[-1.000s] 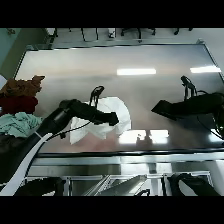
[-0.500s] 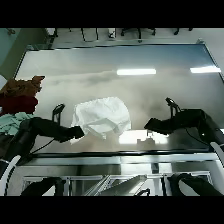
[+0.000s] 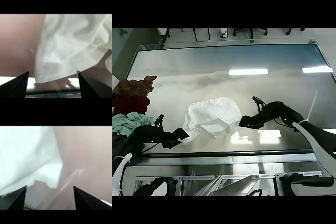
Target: Fold the shirts.
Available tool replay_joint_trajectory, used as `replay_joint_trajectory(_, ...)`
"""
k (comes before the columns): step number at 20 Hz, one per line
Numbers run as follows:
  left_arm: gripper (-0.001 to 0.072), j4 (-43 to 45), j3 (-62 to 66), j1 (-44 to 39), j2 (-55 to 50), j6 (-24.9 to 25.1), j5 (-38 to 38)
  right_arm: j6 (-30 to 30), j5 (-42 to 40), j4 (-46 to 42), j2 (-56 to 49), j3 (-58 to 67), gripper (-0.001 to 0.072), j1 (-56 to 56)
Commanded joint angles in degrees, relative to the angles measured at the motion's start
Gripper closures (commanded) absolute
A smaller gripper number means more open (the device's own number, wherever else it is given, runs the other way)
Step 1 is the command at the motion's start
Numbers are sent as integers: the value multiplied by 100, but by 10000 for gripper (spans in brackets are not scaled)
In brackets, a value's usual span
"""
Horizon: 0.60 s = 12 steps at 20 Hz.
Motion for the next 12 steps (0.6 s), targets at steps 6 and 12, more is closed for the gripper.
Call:
replay_joint_trajectory(6, 668, -619, 758, -800, -1272, 472, -470, 59, 87, 146, -953, 1036, 681, 284)
replay_joint_trajectory(12, 694, -614, 2476, -1145, -675, 208, -109, -170, -997, 127, -345, 1672, 693, -219)
